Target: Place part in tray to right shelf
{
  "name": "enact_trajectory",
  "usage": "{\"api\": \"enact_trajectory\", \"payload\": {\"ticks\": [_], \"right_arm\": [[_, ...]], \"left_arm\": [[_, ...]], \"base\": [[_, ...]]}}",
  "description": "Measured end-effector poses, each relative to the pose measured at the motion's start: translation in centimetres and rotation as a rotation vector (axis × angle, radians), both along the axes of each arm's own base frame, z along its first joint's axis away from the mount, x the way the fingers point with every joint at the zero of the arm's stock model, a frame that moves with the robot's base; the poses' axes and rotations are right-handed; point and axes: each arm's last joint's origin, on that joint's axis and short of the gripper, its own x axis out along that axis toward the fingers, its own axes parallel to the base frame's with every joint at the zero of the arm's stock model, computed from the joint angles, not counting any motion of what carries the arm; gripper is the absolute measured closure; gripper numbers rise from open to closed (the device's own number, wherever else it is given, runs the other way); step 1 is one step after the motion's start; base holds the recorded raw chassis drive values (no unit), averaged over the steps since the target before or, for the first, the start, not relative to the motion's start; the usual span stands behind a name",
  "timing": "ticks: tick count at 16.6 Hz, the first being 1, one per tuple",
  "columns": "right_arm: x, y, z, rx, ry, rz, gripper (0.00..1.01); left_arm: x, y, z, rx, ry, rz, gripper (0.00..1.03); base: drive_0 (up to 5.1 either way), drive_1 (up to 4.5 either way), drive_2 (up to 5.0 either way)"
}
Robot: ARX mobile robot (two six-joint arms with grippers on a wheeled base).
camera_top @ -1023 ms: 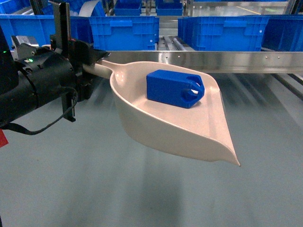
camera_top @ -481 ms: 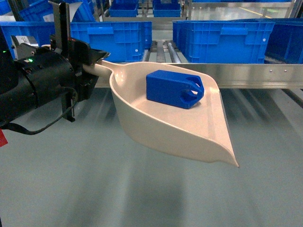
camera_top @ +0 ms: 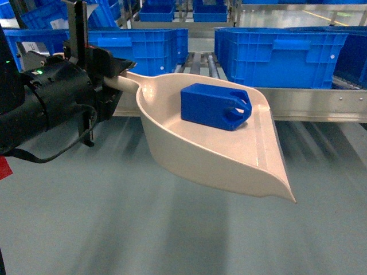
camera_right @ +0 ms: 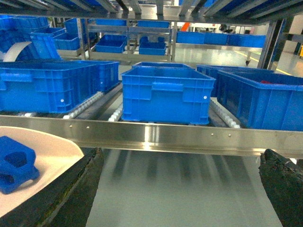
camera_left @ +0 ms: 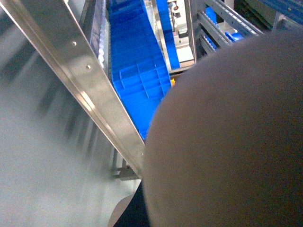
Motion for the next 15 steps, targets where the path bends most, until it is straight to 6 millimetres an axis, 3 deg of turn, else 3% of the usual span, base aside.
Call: {"api": "enact_trajectory", "payload": {"ticks": [15], "right_arm": [[0.0, -0.02, 0.01, 0.001, -0.002, -0.001, 0.03]], "left_arm": [[0.03, 0.13, 0.01, 0.0, -0.002, 0.006, 0.9]], "base": [[-0.5, 4.33, -3.6]]}}
